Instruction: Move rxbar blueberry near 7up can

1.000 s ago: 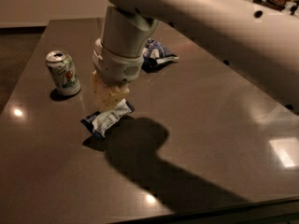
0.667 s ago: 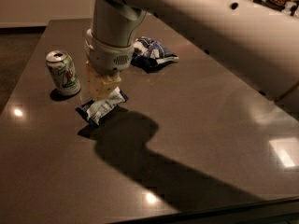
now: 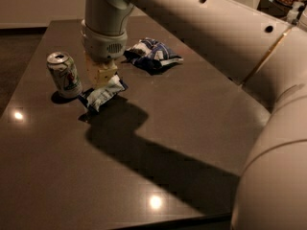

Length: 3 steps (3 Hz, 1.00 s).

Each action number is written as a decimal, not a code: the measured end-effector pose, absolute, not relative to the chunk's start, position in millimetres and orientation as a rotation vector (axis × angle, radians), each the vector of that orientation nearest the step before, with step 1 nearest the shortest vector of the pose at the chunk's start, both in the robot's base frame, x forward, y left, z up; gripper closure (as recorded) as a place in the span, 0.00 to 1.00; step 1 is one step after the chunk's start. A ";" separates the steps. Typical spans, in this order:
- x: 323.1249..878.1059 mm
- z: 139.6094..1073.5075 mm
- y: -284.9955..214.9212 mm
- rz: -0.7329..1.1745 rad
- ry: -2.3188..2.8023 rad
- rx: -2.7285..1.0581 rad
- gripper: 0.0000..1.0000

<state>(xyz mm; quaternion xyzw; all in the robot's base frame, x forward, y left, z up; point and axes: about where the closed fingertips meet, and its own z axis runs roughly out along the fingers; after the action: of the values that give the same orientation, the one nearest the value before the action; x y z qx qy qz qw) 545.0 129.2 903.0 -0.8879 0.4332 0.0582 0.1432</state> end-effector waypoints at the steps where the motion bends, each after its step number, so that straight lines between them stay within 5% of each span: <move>1: 563.0 899.3 130.8 0.147 1.287 -2.552 0.59; 3: 571.1 894.6 136.8 0.164 1.302 -2.539 0.04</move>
Offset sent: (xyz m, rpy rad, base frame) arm 0.0310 0.0040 -0.0095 -0.0135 0.0401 -0.0571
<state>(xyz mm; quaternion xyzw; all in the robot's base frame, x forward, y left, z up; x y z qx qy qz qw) 571.1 136.8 894.6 -0.8795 0.4510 0.0568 0.1412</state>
